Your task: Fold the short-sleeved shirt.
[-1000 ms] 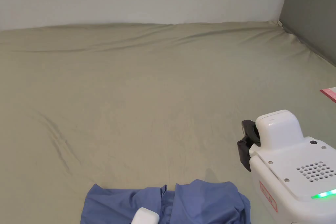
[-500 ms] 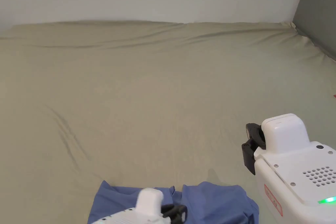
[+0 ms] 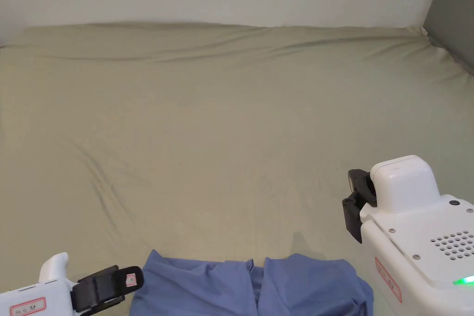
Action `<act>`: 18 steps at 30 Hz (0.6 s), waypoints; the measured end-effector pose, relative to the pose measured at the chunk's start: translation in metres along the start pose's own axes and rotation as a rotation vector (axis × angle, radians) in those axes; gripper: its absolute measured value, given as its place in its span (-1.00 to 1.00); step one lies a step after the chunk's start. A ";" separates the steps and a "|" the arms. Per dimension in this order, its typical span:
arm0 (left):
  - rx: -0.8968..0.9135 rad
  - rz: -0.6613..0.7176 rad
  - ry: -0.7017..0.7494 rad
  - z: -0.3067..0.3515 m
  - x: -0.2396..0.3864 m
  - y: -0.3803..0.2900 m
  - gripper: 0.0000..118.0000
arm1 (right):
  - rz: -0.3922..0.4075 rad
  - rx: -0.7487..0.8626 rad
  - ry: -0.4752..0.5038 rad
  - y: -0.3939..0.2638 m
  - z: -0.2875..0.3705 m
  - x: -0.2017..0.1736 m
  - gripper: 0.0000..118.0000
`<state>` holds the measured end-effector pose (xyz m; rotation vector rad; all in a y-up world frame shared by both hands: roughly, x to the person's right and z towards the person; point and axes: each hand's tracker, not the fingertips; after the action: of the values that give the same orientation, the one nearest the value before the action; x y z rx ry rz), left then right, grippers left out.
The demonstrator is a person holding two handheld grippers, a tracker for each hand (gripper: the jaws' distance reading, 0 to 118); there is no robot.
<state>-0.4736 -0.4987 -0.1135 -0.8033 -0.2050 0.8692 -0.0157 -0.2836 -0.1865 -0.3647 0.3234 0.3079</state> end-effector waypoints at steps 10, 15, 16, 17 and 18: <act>-0.191 0.260 -0.354 -0.079 -0.023 -0.018 1.00 | 0.016 -0.022 0.012 -0.001 -0.006 -0.005 -1.00; -0.245 0.188 -0.132 -0.092 -0.006 -0.021 -0.83 | 0.013 -0.026 0.023 0.000 -0.007 -0.006 -1.00; -0.244 0.091 0.047 -0.095 0.001 -0.021 -0.83 | 0.016 -0.026 0.023 0.000 -0.007 -0.007 -1.00; -0.267 0.101 0.016 -0.098 0.006 -0.027 -0.83 | 0.017 -0.027 0.024 0.000 -0.007 -0.008 -1.00; -0.236 0.143 -0.068 -0.092 0.009 -0.027 -0.83 | 0.018 -0.028 0.026 0.000 -0.007 -0.008 -1.00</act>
<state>-0.4084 -0.5519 -0.1600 -1.0185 -0.3177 1.0200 -0.0247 -0.2883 -0.1896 -0.3938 0.3484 0.3256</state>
